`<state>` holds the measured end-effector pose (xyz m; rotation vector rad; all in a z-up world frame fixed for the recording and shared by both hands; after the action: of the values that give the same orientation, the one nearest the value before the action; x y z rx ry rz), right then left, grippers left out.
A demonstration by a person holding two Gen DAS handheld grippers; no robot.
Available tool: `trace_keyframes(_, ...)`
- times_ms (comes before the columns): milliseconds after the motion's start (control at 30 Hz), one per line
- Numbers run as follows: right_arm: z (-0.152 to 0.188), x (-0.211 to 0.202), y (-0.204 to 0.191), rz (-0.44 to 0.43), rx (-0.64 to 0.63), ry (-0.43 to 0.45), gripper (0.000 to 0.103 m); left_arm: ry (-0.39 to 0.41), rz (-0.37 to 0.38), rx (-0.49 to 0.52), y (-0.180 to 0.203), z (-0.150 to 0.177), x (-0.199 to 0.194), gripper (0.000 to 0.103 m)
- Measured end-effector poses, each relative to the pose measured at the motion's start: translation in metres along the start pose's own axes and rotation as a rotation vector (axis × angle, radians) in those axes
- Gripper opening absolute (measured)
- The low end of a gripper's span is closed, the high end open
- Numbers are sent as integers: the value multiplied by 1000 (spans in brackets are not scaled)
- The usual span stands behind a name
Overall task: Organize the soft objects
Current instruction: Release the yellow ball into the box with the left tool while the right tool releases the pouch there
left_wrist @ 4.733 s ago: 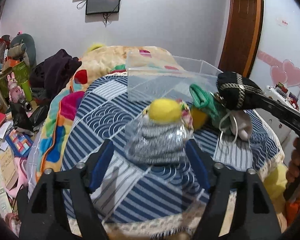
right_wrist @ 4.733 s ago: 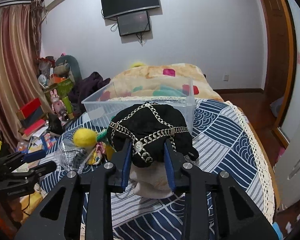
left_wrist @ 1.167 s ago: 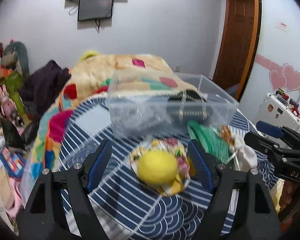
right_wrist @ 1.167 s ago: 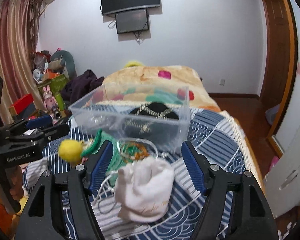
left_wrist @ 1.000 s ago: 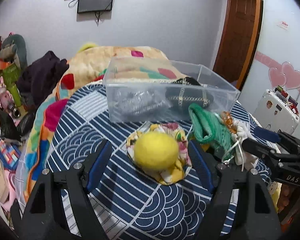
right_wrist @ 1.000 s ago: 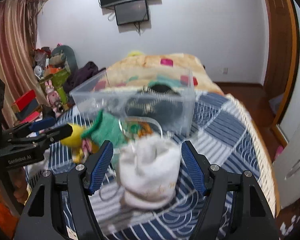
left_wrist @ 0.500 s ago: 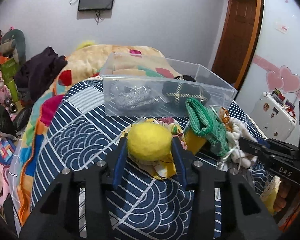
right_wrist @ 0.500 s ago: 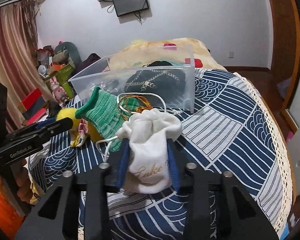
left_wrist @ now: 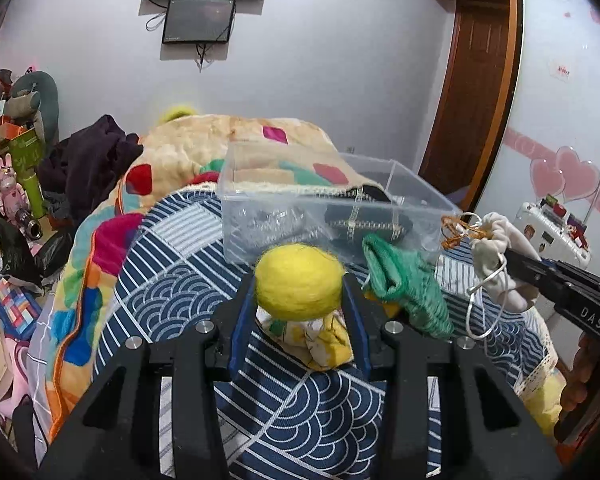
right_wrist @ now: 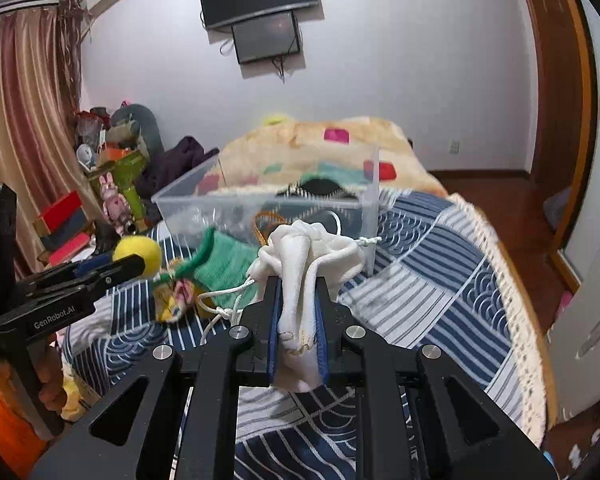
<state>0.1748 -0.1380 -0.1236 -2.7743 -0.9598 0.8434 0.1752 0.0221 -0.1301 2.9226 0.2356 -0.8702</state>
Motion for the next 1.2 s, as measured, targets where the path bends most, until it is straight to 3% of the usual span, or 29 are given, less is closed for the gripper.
trace_keyframes(367,-50,-12,-11,5,-58,119,13,105,-2,1,-2,-53,-14,42)
trace_keyframes(633,-83,5,-21,-2,-95,169,13,119,7,4,2,-84,1,42)
trace_keyframes(900,-87,31,-8,18,-82,142,14,88,12,10,16,-88,30,42)
trace_keyframes(1200,-69,65,14,45,-47,33,14,-23,31,63,40,-69,79,42)
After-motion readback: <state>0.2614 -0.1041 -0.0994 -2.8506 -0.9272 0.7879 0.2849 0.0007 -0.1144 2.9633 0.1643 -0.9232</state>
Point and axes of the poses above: each gripper's, at about its wrist camera, not at the fingertips, and x roughly the way its jaws point, y to its right, z to its underside, the point moved 10 cm from there along x, roughly the way its jaws point, and after that the axes turned 13 degrees about -z, right-handed, at the moved point
